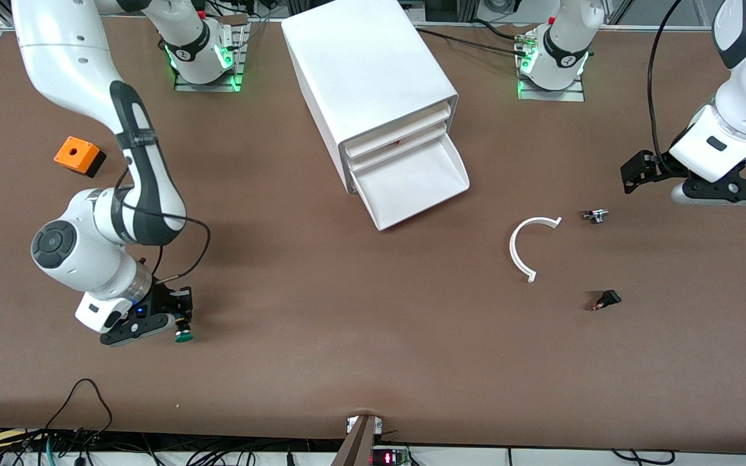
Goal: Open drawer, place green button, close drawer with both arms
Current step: 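Carry the green button with the right gripper over the open drawer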
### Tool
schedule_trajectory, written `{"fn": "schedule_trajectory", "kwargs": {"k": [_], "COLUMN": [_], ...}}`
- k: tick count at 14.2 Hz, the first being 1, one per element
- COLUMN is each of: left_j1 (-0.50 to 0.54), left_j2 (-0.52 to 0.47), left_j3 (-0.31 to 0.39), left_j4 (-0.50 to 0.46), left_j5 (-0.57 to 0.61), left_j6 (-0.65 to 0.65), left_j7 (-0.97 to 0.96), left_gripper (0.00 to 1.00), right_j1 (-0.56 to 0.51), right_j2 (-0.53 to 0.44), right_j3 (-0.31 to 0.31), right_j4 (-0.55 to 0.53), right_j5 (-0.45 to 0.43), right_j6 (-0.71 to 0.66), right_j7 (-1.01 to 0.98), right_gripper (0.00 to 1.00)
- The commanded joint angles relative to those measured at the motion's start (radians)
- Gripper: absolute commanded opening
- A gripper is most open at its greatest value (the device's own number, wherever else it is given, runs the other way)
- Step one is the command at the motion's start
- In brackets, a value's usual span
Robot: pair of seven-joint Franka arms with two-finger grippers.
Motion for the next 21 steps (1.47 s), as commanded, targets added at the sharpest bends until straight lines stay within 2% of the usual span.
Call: {"fn": "schedule_trajectory", "kwargs": {"k": [1, 10, 21], "left_j1": [0.003, 0.003, 0.003], "left_j2": [-0.015, -0.013, -0.013], "left_j3": [-0.001, -0.001, 0.001], "left_j4": [0.01, 0.011, 0.011], "left_j5": [-0.015, -0.015, -0.015], "left_j6": [-0.05, -0.07, -0.07], "left_j7": [0.016, 0.025, 0.027], "left_gripper": [1.0, 1.0, 1.0], "right_j1": [0.06, 0.316, 0.497], "right_j2": [-0.036, -0.071, -0.054], "right_j3": [-0.003, -0.009, -0.011], "right_j4": [-0.01, 0.031, 0.029], "right_j5": [0.006, 0.012, 0.032], "right_j6": [-0.013, -0.024, -0.024], "right_j7": [-0.022, -0.004, 0.298], "right_gripper": [0.3, 0.28, 0.26]}}
